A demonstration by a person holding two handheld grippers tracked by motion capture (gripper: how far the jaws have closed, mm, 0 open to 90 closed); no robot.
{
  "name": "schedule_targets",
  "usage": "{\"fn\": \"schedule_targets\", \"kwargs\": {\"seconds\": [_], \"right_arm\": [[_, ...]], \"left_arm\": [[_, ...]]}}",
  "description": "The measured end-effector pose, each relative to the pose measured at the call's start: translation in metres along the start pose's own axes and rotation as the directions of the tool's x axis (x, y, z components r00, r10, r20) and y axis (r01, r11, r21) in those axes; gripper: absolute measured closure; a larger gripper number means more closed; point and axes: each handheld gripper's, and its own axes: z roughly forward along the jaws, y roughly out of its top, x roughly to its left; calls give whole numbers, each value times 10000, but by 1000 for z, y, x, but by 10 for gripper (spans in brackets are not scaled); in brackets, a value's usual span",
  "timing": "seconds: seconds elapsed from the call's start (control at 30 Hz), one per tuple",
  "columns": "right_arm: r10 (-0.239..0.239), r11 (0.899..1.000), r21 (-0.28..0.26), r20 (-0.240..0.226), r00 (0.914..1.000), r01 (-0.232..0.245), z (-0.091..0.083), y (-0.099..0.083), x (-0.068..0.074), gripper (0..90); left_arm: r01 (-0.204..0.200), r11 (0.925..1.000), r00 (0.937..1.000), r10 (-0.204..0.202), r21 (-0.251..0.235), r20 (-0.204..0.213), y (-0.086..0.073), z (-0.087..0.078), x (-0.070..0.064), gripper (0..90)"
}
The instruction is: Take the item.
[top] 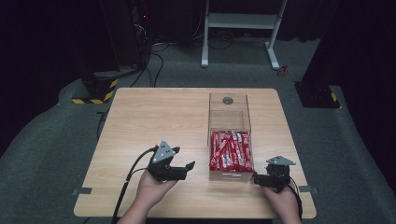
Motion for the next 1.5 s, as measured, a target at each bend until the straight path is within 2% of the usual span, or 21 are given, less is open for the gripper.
{"fn": "schedule_targets", "kwargs": {"seconds": [0.17, 0.2, 0.23, 0.27, 0.53, 0.6, 0.97, 1.2, 1.3, 1.5], "right_arm": [[0, 10000, 1, -2, 10000, 0, 0, 0, 0, 87], [-6, 10000, -6, 5, 10000, 6, 0, 0, 0, 88], [-5, 10000, -5, 7, 10000, 5, 0, 0, 0, 88], [-5, 10000, -8, 10, 10000, 5, 0, 0, 0, 88], [4, 10000, -4, -24, 10000, -4, 0, 0, 0, 90], [-13, 10000, -1, -33, 10000, 13, 0, 0, 0, 90], [-29, 10000, -4, -54, 10000, 29, 0, 0, 0, 91], [-37, 10000, -6, -61, 10000, 37, 0, 0, 0, 91], [-38, 10000, -7, -62, 10000, 38, 0, 0, 0, 91], [-52, 10000, -10, -88, 9999, 52, 0, 0, 0, 91]], "left_arm": [[-133, 9999, 9998, 133, -39, 162, 4, 9, -6, 218], [-133, 9999, 9998, 133, -39, 162, 4, 9, -6, 218], [75, 9999, 9997, -72, -148, 218, 5, 11, -10, 218], [-6, 9999, 9997, 10, -168, 242, 7, 12, -11, 218], [-132, 9998, 9995, 137, -175, 293, 12, 13, -13, 220], [-125, 9996, 9990, 135, -251, 427, 15, 16, -15, 223], [-333, 9994, 9959, 342, -124, 835, 22, 35, -31, 255], [-377, 9993, 9940, 378, -24, 1025, 25, 45, -35, 283], [-291, 9996, 9945, 289, 8, 1006, 25, 48, -36, 285], [-406, 9992, 9955, 400, 52, 865, 26, 55, -39, 328]]}}
